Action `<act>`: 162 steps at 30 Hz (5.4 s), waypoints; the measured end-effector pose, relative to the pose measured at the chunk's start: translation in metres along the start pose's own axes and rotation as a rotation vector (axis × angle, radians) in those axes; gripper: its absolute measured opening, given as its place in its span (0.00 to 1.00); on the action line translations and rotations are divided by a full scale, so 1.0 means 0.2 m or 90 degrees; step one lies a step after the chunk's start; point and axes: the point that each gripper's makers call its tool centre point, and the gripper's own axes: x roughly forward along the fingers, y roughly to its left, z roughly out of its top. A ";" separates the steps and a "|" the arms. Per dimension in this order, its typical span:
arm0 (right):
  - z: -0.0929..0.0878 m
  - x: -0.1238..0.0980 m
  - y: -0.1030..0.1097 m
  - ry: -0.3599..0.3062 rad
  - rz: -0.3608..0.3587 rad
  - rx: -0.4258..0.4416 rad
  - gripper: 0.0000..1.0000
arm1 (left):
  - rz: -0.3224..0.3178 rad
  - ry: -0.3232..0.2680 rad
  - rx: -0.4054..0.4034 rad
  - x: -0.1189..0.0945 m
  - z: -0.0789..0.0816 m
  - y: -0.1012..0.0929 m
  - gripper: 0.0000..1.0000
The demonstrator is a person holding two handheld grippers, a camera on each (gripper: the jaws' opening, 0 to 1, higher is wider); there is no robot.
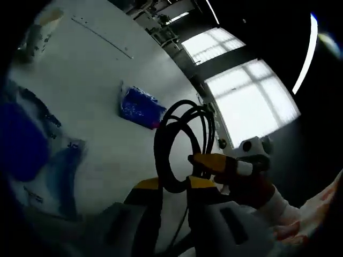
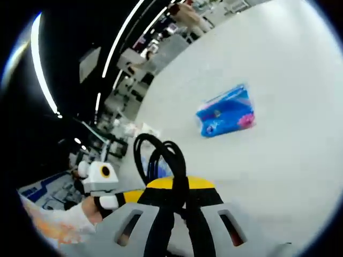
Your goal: Arrange the tabletop items into an orderly group along one side of the table until the central work area is clear of visible clutter.
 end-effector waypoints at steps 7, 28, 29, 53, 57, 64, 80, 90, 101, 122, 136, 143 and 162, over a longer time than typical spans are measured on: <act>0.00 0.11 -0.15 0.036 -0.056 -0.028 0.04 | 0.078 0.018 -0.028 0.11 -0.01 0.14 0.15; 0.03 0.19 -0.31 0.066 -0.127 -0.123 0.09 | 0.124 0.003 -0.143 0.18 -0.03 0.20 0.15; 0.03 0.19 -0.31 0.066 -0.128 -0.128 0.09 | 0.125 0.002 -0.144 0.18 -0.03 0.20 0.15; 0.03 0.23 -0.25 0.036 -0.086 -0.239 0.17 | 0.086 0.008 -0.179 0.19 -0.11 0.15 0.22; 0.02 0.22 -0.23 0.032 -0.086 -0.253 0.20 | 0.082 0.011 -0.166 0.18 -0.12 0.14 0.25; -0.01 0.19 -0.22 0.021 -0.086 -0.263 0.25 | 0.045 0.015 -0.063 0.16 -0.09 0.07 0.57; -0.04 0.01 -0.15 -0.031 -0.072 -0.233 0.56 | 0.103 -0.029 0.170 -0.12 0.08 0.09 0.93; -0.05 -0.04 -0.13 -0.041 -0.077 -0.195 0.62 | 0.195 -0.024 0.207 -0.45 0.17 0.31 0.93; -0.09 -0.09 -0.07 -0.041 -0.070 -0.187 0.65 | 0.283 -0.069 0.186 -0.81 0.28 0.53 0.91; -0.14 0.03 0.03 -0.003 -0.041 -0.180 0.59 | 0.354 -0.088 0.167 -0.95 0.31 0.69 0.78; -0.32 0.25 0.24 0.113 0.031 -0.215 0.50 | 0.423 -0.066 0.156 -1.05 0.36 0.91 0.64; -0.49 0.36 0.34 0.195 0.068 -0.238 0.46 | 0.446 -0.026 0.192 -1.00 0.37 1.02 0.50; -0.62 0.64 0.35 0.281 0.038 -0.238 0.17 | 0.424 -0.065 0.163 -1.02 0.37 1.06 0.08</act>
